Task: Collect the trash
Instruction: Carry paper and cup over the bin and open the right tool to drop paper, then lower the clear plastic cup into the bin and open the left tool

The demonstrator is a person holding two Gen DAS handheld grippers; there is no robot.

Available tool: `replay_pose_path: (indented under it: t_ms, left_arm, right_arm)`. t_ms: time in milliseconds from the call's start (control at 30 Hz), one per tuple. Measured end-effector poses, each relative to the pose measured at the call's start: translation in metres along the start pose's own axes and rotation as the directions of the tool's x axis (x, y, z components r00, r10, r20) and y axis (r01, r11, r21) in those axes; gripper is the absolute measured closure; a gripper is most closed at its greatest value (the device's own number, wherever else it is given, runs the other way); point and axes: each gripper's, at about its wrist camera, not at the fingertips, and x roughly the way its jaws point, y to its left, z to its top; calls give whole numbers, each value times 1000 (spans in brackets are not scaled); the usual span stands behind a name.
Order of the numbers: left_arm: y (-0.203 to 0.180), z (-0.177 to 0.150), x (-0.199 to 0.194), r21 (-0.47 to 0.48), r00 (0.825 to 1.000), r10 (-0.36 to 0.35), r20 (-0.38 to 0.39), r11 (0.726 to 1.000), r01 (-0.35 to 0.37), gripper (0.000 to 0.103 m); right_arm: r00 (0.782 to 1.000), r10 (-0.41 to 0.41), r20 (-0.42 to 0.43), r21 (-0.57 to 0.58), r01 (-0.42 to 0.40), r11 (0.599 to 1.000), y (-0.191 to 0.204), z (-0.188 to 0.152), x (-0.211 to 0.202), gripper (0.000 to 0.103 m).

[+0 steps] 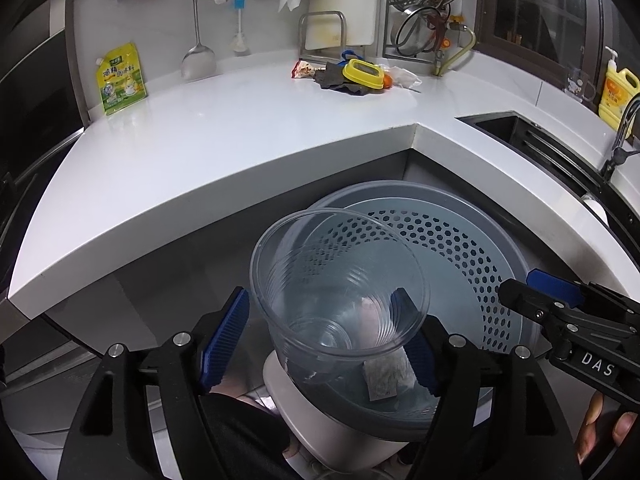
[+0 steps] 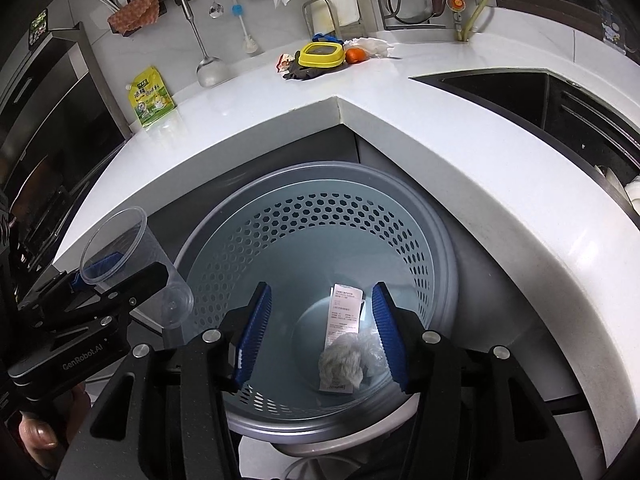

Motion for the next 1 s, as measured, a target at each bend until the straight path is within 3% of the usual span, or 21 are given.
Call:
replay_pose_path:
  t_ms: [800, 1000]
  left_arm:
    - [17, 18, -19, -45, 998, 11, 58, 999, -9, 25]
    - [14, 25, -14, -49, 998, -16, 55, 999, 18, 25]
  right_arm:
    - [999, 10, 51, 24, -11, 1000, -6, 8, -16, 49]
    - [999, 16, 46, 35, -18, 999, -9, 11, -12, 49]
